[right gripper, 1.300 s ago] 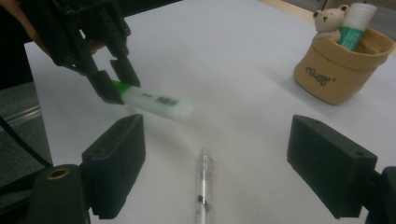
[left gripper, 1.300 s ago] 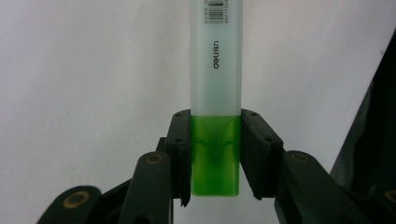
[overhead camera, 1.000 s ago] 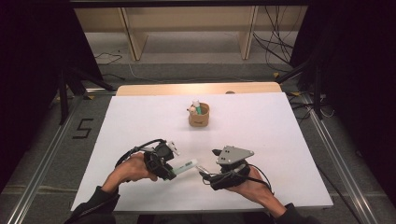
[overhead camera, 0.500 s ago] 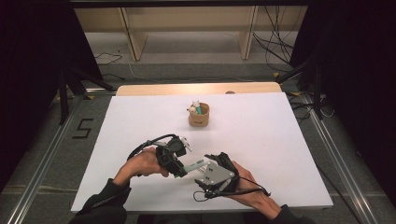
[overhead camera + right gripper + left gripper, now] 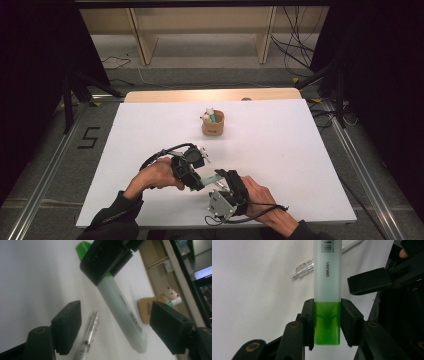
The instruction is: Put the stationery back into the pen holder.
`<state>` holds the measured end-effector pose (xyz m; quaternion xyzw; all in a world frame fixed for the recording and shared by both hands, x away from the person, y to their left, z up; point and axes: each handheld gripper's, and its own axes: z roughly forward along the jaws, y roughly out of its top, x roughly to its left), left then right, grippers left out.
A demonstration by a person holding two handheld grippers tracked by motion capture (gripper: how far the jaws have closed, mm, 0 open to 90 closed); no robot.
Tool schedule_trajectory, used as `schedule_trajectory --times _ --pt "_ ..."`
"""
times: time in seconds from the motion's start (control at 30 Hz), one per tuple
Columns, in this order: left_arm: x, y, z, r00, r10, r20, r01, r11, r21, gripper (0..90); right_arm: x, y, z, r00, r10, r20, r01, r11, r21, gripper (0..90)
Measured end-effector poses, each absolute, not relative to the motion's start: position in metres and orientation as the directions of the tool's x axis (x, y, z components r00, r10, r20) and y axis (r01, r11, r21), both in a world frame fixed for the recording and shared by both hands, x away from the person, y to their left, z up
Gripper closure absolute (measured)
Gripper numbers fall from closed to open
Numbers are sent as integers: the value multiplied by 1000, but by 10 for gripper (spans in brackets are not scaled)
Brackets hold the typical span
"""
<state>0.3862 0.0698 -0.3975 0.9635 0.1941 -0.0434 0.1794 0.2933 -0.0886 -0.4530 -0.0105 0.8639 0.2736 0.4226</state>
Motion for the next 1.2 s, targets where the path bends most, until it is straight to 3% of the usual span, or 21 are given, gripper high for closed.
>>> schedule_trajectory --times 0.43,0.9,1.2 --pt "386 66 -399 912 371 -172 408 -858 311 665 286 -79 -467 -480 95 -872 -346 893 288 464" --pt "386 62 -400 905 376 -198 421 -856 301 665 283 -74 -474 -434 27 -901 -379 902 209 624" --pt "386 60 -401 896 386 -217 438 -849 296 665 282 -73 -478 -400 -12 -916 -399 902 162 678"
